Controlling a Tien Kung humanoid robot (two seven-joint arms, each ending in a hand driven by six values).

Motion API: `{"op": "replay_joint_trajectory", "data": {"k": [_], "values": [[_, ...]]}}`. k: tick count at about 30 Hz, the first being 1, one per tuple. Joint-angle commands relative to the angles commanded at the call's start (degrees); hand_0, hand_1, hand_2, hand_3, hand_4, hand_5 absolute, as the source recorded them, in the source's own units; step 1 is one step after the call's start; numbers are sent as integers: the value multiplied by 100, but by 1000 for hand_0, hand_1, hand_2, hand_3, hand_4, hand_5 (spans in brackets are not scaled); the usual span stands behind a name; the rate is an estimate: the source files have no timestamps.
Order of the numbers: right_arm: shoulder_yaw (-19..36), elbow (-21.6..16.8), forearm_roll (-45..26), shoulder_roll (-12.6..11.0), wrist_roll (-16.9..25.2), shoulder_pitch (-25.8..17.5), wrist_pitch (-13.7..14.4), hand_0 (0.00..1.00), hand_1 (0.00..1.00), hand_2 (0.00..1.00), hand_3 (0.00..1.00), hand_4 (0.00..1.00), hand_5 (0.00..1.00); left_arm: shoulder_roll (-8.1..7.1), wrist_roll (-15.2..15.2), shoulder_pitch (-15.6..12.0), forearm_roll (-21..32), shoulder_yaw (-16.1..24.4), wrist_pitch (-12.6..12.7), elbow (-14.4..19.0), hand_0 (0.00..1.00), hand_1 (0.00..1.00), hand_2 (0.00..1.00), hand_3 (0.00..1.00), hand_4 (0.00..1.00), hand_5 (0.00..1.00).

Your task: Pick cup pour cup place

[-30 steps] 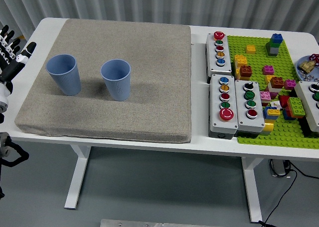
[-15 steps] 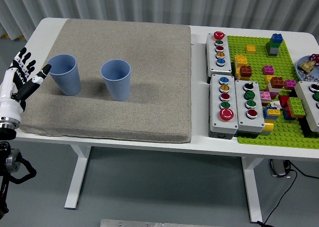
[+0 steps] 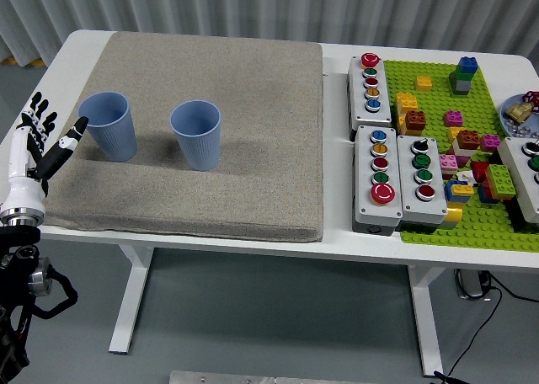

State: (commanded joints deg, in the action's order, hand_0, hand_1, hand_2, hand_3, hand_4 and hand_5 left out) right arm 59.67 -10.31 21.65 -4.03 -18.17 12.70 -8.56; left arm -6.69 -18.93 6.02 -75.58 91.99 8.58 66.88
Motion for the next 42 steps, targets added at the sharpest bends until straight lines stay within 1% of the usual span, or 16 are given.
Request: {"op": "replay_joint_trajectory", "data": {"k": [2,4,7,10,12,16,17,19,22,23,26,37,39,42], "values": [[-5,0,-4,1,1,-1,1,764,700,747,625,189,266,3,-17,-14,7,-2,9,2,893,894,998,998,961,500],[-12,0,-4,0,1,0,0,764,700,747,625,189,266,-34,-40,-69,21,-24,-87,47,893,894,998,998,961,500],[1,0,5,-5,3,9,-5,764,700,747,625,189,266,-99,-51,-166,26,-122,-142,156,893,894,998,998,966,496],[15,0,14,-6,3,16,-6,764,700,747,625,189,266,-128,-50,-216,7,-190,-193,212,893,894,998,998,966,496],[18,0,16,-7,3,18,-8,764,700,748,625,189,265,-134,-51,-224,9,-210,-208,220,895,896,998,998,970,487],[11,0,6,-3,1,21,-6,764,700,748,625,189,265,-125,-71,-231,-55,-230,-376,218,895,896,998,998,970,487],[8,0,7,-2,0,21,-5,764,700,748,626,189,264,-125,-67,-232,-80,-233,-419,223,904,906,998,998,914,232],[0,0,-6,-1,2,19,-3,764,700,748,626,189,264,-125,-63,-233,-128,-231,-493,235,904,906,998,998,914,232],[-5,0,-8,1,0,16,0,764,700,748,626,189,264,-125,-63,-237,-147,-238,-512,237,904,906,998,998,914,232],[-8,0,-12,0,1,17,0,763,700,748,626,190,264,-123,-60,-237,-155,-240,-515,236,909,908,998,998,905,199],[-12,0,-16,1,5,22,3,763,700,748,626,190,264,-122,-52,-233,-181,-243,-534,223,909,908,998,998,905,199],[-24,0,-24,13,1,-4,0,764,700,748,627,191,263,-98,8,-219,-180,-186,-512,102,908,910,998,998,908,209],[-25,0,-13,20,-2,-18,-1,764,700,748,627,191,263,-69,14,-186,-179,-225,-497,10,908,910,998,998,908,209],[-28,0,-9,26,-2,-21,-1,764,700,748,627,191,263,-50,17,-178,-188,-274,-481,-36,908,911,998,998,913,225]]}}
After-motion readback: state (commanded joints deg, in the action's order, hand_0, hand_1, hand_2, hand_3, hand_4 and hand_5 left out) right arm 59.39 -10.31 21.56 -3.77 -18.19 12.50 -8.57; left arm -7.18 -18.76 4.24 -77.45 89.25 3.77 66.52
